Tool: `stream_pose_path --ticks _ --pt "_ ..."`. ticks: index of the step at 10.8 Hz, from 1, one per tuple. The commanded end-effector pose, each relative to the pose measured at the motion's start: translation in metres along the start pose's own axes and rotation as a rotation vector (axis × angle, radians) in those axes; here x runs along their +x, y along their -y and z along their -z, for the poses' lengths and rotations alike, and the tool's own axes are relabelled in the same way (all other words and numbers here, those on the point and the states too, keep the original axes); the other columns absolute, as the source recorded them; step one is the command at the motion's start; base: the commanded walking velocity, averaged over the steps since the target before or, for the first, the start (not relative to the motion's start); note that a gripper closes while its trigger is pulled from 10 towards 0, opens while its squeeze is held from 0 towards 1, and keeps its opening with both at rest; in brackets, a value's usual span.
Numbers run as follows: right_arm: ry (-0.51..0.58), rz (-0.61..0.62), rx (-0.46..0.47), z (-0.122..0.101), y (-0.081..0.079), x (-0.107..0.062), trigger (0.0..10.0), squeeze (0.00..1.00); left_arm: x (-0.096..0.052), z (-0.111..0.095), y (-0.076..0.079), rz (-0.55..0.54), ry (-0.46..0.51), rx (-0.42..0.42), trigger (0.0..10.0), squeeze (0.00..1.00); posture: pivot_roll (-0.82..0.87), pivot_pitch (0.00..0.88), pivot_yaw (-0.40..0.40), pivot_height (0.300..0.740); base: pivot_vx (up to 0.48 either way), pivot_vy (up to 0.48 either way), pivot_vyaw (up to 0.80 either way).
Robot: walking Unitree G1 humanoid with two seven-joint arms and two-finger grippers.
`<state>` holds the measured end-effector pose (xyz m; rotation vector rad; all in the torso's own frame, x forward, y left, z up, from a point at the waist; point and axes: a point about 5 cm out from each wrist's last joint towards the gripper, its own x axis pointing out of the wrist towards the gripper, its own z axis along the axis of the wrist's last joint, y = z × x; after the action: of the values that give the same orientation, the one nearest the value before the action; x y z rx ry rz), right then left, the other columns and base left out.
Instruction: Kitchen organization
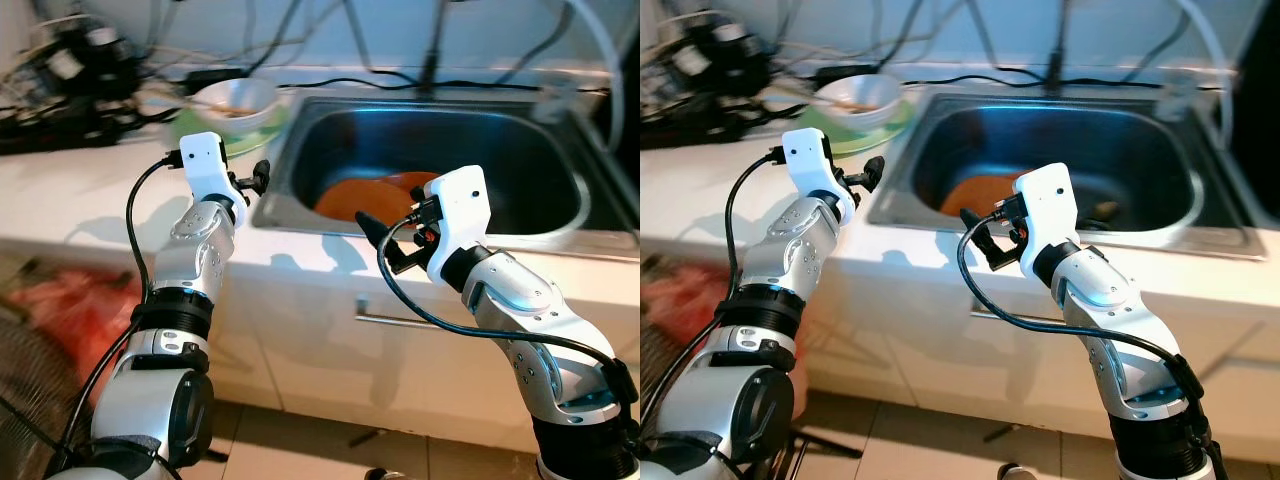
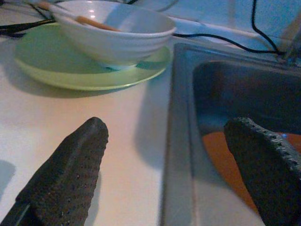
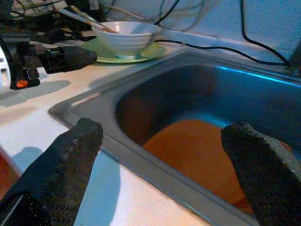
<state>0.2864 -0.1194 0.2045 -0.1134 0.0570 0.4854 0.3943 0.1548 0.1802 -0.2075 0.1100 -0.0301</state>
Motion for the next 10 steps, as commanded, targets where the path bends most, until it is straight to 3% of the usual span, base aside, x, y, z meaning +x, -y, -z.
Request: stream_pose_path --ticks 1,4,10 --pt "-0.007 -0.007 -0.010 -0.0013 -0.0009 0.0014 10.0 0.00 0.0017 -0.0079 -0.0057 -0.030 0.017 0.002 10.0 0.00 -0.12 0.000 0.086 0.740 0.000 0.000 -0.79" --pt "-0.010 -0.002 -0.013 -0.0008 -0.0002 0.0013 10.0 0.00 0.0025 -0.0090 -0.0115 -0.052 0.013 0.000 10.0 0.00 -0.12 0.000 0.085 0.740 0.000 0.000 -0.79" --pt "-0.009 -0.002 -0.011 0.0001 -0.0014 -0.0001 10.0 0.00 0.0025 -0.0071 -0.0156 -0.068 0.005 -0.003 10.0 0.00 -0.12 0.000 0.088 0.740 0.000 0.000 0.00"
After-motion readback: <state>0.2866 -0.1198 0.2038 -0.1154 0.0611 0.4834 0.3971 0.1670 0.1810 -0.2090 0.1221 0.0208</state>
